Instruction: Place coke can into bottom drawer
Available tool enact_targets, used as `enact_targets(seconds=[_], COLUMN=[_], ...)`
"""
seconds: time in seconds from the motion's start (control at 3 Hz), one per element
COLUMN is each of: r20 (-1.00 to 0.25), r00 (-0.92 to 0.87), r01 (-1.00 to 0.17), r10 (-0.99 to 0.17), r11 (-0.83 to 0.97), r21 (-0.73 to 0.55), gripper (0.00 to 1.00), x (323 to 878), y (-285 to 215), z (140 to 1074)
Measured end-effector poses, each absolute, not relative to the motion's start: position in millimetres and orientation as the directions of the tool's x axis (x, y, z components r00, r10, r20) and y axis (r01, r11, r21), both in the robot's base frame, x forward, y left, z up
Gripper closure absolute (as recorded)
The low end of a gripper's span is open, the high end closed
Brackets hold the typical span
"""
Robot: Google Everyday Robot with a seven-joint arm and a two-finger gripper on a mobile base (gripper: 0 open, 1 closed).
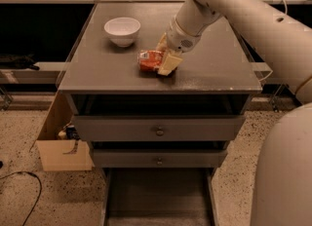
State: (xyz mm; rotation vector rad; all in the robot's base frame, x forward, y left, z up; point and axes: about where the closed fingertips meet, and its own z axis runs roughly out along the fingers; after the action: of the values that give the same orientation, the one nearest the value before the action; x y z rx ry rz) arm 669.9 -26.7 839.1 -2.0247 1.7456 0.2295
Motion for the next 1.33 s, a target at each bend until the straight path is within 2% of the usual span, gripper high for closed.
enact_targets(seconds=[0.67, 1.33], r20=[-0.406, -0.388], r00=[0.160, 0.110], r01=[-0.969, -0.944], r10=[-0.900, -0.915], r11=[-0.065, 0.026], r21=[-0.238, -0.329], gripper=[1.00, 1.00], x=[653.3, 579.9], y=[-40.4, -88.9], z=[859.7, 952.4])
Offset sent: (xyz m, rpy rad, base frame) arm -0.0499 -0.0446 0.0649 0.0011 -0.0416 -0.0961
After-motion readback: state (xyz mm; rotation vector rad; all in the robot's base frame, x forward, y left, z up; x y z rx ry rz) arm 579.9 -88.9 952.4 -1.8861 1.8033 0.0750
